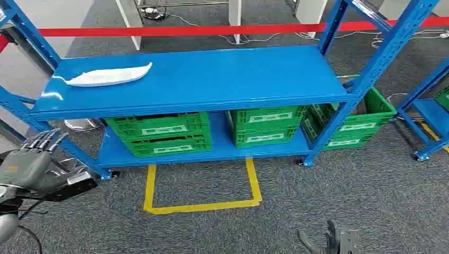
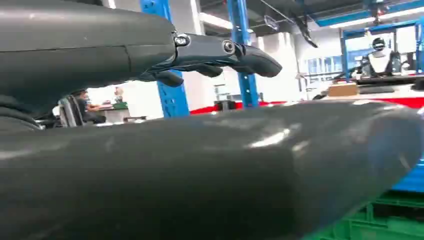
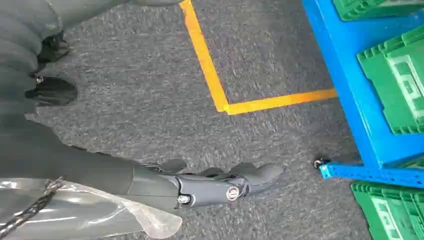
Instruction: Take the parts from the cabinet and place them on the table.
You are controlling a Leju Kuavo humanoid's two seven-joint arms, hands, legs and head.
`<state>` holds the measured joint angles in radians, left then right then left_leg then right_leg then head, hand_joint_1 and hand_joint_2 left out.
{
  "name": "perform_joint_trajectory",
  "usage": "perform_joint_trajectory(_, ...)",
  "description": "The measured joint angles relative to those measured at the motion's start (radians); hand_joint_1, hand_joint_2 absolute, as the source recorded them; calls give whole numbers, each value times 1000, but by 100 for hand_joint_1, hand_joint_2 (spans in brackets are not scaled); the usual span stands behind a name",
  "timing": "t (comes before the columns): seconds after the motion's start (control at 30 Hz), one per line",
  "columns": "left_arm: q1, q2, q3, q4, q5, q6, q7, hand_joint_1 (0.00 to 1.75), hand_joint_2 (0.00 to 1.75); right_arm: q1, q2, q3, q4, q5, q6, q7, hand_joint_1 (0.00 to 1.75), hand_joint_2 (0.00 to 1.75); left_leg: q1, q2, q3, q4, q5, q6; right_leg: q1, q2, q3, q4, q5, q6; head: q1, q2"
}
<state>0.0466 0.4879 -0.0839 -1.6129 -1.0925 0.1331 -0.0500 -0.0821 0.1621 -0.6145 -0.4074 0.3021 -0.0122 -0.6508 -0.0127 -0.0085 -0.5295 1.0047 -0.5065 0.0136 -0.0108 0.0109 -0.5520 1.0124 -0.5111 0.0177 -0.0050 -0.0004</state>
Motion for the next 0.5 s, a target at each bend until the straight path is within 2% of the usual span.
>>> perform_joint_trajectory(0.5, -62, -24, -24, 16, -19, 2, -27, 0, 0, 6, 0, 39, -2, -35, 14, 0, 0, 175, -2, 0, -4, 9, -1, 2, -2, 0, -1, -1, 3, 4, 0, 0)
